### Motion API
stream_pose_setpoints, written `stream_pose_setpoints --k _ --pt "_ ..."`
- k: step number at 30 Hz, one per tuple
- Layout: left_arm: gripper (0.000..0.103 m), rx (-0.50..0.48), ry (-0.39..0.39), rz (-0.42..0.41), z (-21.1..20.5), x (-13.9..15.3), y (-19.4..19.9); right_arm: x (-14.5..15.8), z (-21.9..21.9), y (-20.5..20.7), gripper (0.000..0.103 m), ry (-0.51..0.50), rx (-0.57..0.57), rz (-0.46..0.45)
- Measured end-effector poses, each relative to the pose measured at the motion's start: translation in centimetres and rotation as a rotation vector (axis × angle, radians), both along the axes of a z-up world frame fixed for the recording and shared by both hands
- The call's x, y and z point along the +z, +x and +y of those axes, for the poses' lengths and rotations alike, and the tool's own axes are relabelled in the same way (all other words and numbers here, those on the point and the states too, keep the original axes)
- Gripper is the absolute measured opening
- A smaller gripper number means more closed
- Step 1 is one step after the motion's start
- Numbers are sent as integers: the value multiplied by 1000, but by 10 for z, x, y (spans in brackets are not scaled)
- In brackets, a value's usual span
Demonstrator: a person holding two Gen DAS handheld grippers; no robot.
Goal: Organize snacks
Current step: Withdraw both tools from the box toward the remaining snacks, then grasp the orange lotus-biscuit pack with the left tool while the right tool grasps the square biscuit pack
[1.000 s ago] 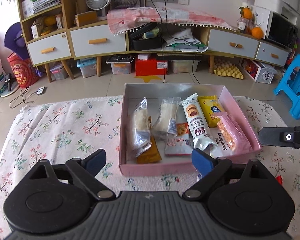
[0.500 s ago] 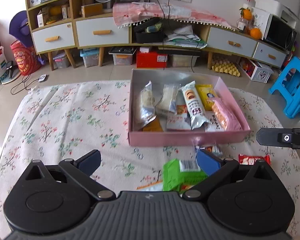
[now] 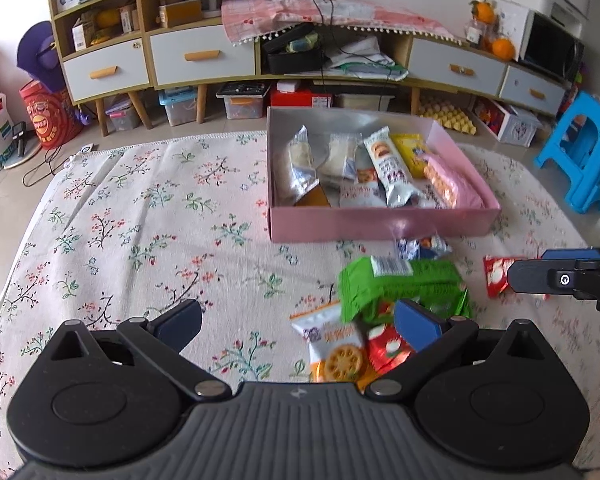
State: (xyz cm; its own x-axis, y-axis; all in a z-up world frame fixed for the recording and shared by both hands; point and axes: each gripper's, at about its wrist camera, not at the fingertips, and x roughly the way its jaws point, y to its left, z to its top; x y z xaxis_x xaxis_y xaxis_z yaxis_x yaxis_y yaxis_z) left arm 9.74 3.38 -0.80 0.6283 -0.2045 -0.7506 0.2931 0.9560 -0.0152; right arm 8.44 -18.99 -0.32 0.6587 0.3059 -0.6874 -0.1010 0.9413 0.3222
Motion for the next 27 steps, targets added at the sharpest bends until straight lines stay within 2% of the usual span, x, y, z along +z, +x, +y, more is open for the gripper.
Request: stream_pose_setpoints --k 6,10,22,27 --pt "103 -55 7 -21 5 -13 -9 -13 14 -18 85 -112 81 -23" --pt "103 -55 17 -14 10 -28 -10 -23 19 -30 85 -151 116 -20" --pt "102 29 -72 -2 10 -41 -9 -57 25 -64 85 -293 184 7" --pt "100 63 -44 31 -1 -49 0 -66 26 -66 85 -307 196 33"
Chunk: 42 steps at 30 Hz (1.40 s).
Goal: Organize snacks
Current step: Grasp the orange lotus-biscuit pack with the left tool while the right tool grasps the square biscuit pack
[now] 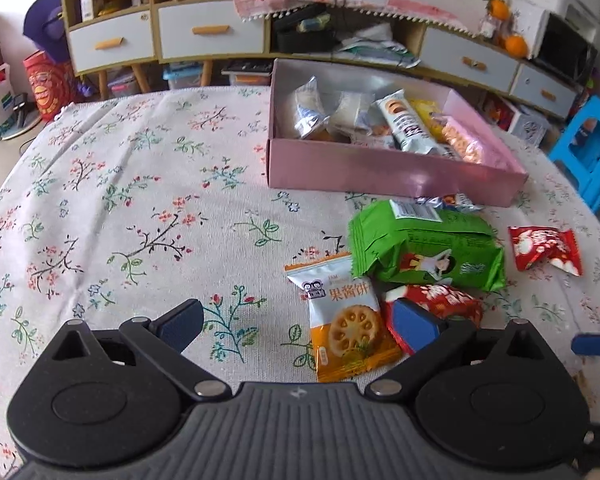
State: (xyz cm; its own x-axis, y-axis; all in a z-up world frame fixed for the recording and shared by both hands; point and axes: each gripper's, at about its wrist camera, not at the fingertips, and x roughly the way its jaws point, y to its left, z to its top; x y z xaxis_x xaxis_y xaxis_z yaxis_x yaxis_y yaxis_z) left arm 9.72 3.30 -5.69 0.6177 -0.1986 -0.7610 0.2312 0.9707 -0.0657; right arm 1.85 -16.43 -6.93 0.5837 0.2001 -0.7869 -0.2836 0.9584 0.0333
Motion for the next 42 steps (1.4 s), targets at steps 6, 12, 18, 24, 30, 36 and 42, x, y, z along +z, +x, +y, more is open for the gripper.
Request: stream_pose_setpoints --k 6,12,18,24,30,36,42 --pt "96 58 23 41 -2 -5 6 -5 -1 -2 85 -22 10 15" --pt "88 14 44 19 7 -3 -3 -4 -10 -6 85 -25 8 12" --pt "81 -31 57 -14 20 -3 -14 -4 -21 -11 85 -42 -23 -6" --pt "70 -72 90 -28 26 0 -24 -3 -28 -11 83 -69 -63 -17" --pt "54 -103 113 -30 20 3 -30 -3 -24 -11 80 -78 -39 -23" --pt "39 -124 114 -25 15 4 -33 -1 -20 -12 60 -68 -8 -13" --pt "38 -119 112 -18 15 4 -33 2 -15 -11 35 -43 18 11"
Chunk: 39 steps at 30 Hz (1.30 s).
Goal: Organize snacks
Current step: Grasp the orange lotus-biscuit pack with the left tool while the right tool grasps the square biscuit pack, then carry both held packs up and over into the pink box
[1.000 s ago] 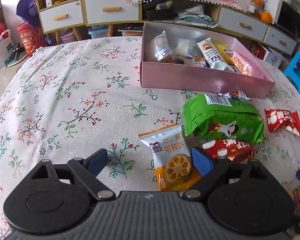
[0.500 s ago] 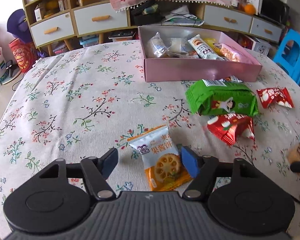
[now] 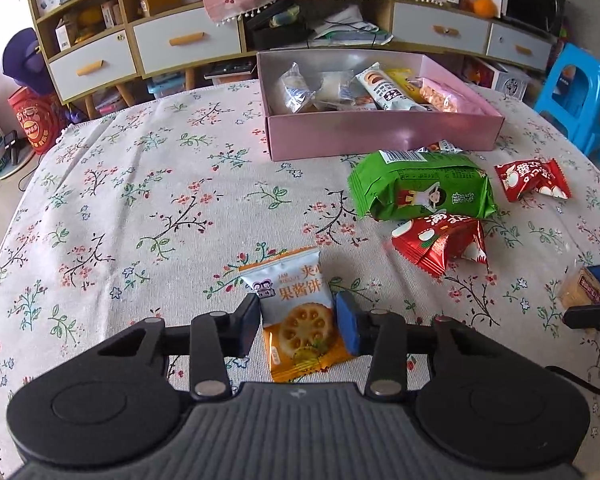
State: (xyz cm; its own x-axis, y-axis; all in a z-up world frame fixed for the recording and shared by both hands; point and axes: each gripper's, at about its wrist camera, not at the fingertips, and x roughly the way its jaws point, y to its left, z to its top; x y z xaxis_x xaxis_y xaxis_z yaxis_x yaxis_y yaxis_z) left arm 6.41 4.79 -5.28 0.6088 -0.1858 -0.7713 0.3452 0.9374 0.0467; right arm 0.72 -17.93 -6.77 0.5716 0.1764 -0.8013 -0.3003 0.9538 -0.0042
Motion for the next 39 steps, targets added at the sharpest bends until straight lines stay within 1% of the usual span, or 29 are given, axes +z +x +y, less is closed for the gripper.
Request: stream_pose_setpoints --k 1,13,23,31,39 --pt "37 2 -2 1 0 0 0 0 1 0 33 0 4 1" --pt "36 19 -16 11 2 3 1 2 1 0 33 -1 0 2" --pt "36 24 -39 10 1 9 3 7 -1 5 33 8 -24 -11" --pt "36 31 -71 -7 -1 19 6 19 2 14 33 24 -38 -35" --pt "36 43 -112 -35 -10 35 14 40 0 30 33 68 -85 -73"
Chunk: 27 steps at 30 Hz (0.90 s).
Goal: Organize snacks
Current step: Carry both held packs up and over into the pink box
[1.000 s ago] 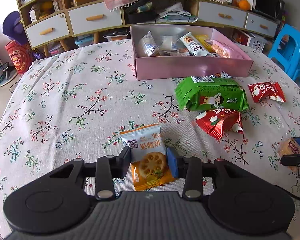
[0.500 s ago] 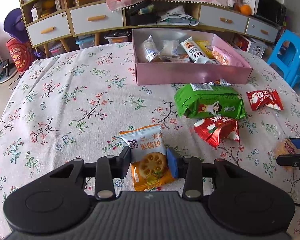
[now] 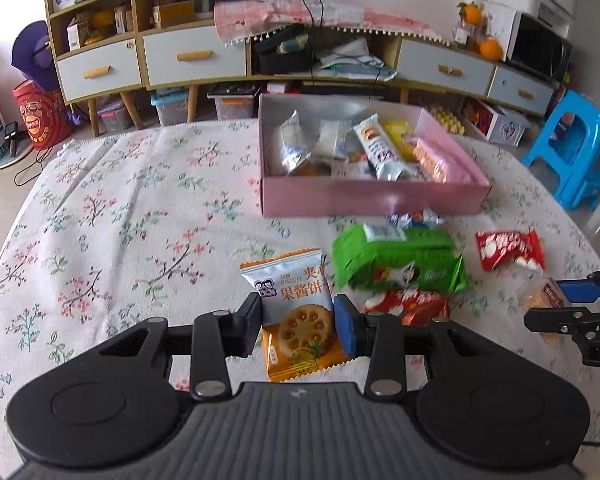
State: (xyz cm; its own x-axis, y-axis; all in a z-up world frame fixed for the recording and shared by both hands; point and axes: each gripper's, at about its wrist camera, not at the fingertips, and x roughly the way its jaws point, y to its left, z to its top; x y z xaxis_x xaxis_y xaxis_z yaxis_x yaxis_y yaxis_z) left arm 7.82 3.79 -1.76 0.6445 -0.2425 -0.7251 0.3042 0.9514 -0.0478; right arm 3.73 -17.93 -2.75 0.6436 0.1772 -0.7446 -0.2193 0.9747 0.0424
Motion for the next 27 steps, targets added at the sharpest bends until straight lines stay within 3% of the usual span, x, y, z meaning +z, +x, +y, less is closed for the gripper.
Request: stream_pose_setpoints --k 8,16,27 --pt "36 22 -60 -25 -14 18 19 24 -8 33 33 109 -91 -18" --pt "36 62 -168 -12 -25 24 49 33 -16 75 33 253 -195 -9" --pt "36 58 -182 -27 -47 15 95 25 -34 125 33 418 -281 6"
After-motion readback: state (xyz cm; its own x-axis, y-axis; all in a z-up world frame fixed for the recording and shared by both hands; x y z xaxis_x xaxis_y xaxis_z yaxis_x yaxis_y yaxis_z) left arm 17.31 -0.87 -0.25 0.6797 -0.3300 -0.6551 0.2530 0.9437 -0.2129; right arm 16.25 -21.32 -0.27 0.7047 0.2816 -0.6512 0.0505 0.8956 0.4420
